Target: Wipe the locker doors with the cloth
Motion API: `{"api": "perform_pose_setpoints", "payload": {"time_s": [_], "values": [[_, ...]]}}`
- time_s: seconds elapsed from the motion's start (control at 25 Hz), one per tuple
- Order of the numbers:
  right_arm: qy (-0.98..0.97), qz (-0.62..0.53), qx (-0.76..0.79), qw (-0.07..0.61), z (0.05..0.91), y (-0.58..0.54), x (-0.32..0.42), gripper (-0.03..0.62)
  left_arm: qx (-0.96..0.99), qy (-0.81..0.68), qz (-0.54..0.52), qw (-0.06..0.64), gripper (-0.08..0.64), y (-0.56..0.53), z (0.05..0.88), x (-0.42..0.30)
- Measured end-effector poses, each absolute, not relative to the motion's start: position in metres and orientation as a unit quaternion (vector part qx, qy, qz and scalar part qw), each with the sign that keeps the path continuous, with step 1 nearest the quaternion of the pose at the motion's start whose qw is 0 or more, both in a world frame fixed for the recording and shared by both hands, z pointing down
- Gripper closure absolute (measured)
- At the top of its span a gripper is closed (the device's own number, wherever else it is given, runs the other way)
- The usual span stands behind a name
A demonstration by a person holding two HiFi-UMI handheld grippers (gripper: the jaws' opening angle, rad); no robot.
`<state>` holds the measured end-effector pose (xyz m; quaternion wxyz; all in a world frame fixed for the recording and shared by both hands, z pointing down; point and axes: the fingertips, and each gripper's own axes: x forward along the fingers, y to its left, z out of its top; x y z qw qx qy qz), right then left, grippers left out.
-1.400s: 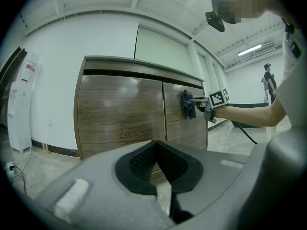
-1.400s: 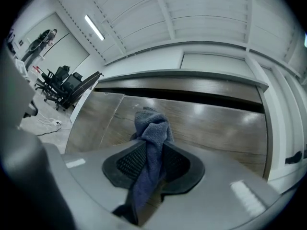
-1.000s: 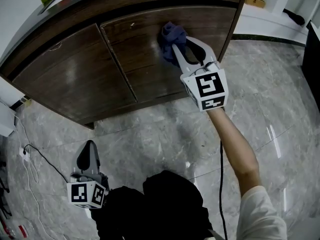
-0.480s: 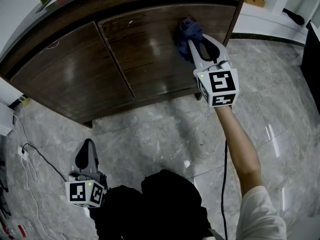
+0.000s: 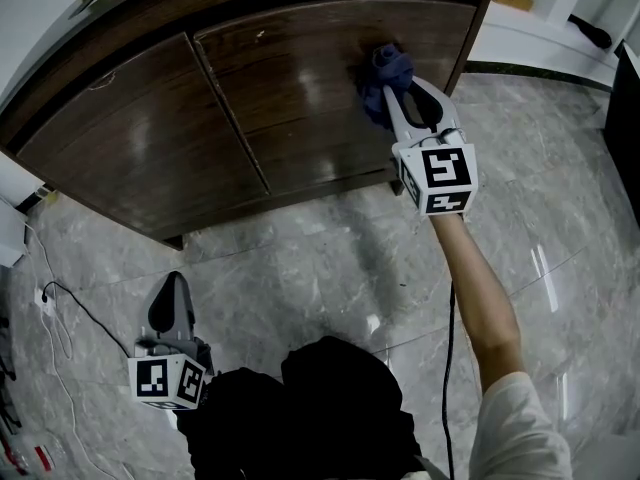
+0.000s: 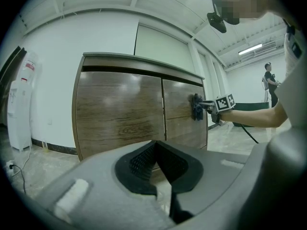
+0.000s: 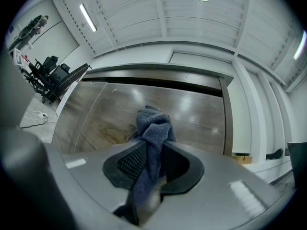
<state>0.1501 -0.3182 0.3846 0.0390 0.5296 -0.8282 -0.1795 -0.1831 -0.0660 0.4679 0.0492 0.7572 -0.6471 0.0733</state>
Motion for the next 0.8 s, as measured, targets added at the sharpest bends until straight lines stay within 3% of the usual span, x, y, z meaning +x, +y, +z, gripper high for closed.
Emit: {"api": "perform_pose_setpoints", "payload": {"time_s": [0.8], "values": [[-0.835,-0.168,0.518,0.074,0.454,-0.316,0.149,0.502,0.757,-0.647,0.070,0.052,0.557,-0.063,0.477,-0.192]]}}
